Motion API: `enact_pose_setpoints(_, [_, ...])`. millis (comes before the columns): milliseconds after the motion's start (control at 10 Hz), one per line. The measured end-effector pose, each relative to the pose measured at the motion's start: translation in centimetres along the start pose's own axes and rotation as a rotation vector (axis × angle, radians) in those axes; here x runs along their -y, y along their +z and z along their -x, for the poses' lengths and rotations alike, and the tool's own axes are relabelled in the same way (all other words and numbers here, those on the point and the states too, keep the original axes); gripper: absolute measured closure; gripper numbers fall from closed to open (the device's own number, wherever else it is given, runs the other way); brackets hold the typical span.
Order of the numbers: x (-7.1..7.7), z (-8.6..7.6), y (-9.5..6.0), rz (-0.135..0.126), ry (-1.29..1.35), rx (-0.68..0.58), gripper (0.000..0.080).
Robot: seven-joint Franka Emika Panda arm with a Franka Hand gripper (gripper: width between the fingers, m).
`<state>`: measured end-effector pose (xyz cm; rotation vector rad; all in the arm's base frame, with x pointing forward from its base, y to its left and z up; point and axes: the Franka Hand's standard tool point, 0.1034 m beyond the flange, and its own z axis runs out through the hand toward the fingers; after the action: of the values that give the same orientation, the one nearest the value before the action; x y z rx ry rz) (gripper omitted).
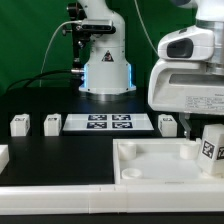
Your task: Assemble one leg
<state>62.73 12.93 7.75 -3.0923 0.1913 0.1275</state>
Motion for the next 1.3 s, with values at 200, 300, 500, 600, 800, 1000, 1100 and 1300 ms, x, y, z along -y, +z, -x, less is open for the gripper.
enact_pose_setpoints(200, [-0.04,0.01,0.03,0.002,-0.242,0.0,0.0151])
enact_pose_setpoints(300, [-0.04,0.01,0.03,0.002,-0.346,0.0,0.0151])
enact_pose_setpoints(500, [-0.36,-0.1,0.02,0.006,-0.565,0.0,0.0151])
enact_pose_setpoints(600, [-0.41,-0.11,0.02,0.006,-0.563,0.0,0.0151])
enact_pose_setpoints(800, [-0.41,-0.1,0.02,0.006,-0.561,0.0,0.0249])
enact_pose_setpoints(1000, [-0.69,-0.19,0.03,0.01,-0.56,0.0,0.0502])
enact_pose_setpoints(1100, [-0.71,-0.2,0.03,0.01,-0.56,0.0,0.0502])
enact_pose_setpoints(1300, [-0.75,-0.21,0.03,0.01,-0.512,0.0,0.0502])
